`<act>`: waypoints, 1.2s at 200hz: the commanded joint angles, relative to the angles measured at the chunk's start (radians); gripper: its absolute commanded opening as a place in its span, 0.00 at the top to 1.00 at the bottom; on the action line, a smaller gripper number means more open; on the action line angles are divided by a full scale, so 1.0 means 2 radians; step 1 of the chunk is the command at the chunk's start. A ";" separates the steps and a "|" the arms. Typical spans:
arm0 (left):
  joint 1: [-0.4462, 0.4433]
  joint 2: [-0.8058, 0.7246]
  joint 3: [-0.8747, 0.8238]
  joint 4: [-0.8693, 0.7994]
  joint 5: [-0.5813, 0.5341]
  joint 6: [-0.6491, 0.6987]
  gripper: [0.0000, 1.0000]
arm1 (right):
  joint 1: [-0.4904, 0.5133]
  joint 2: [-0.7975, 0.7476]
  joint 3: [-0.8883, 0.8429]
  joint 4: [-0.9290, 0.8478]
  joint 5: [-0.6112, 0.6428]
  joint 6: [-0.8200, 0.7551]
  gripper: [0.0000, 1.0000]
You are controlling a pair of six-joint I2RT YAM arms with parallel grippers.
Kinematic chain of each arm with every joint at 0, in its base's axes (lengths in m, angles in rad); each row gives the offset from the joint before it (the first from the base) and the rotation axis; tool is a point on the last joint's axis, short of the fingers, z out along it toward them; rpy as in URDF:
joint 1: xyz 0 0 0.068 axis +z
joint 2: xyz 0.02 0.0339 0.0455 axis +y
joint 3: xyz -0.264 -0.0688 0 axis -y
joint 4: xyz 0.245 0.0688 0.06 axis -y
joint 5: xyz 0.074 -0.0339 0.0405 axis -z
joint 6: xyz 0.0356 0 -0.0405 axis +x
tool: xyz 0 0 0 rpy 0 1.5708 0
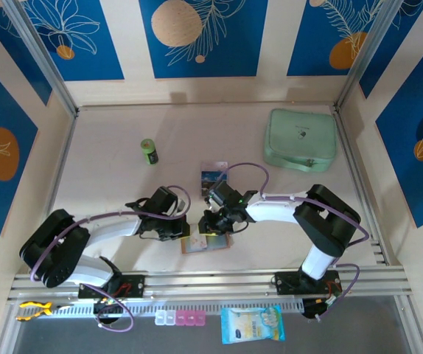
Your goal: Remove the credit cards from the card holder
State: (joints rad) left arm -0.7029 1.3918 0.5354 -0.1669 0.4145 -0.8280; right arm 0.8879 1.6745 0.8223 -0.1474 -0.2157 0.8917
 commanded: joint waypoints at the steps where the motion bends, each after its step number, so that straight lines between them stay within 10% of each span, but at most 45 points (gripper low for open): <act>1: -0.003 0.006 -0.011 -0.027 -0.013 0.013 1.00 | -0.002 0.002 -0.008 0.023 -0.023 0.011 0.79; 240: -0.002 0.005 0.006 -0.039 -0.014 0.024 1.00 | -0.012 -0.059 -0.006 -0.095 0.046 -0.029 0.91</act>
State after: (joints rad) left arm -0.7029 1.3907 0.5377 -0.1764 0.4107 -0.8013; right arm 0.8688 1.5852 0.7856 -0.2012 -0.1787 0.8745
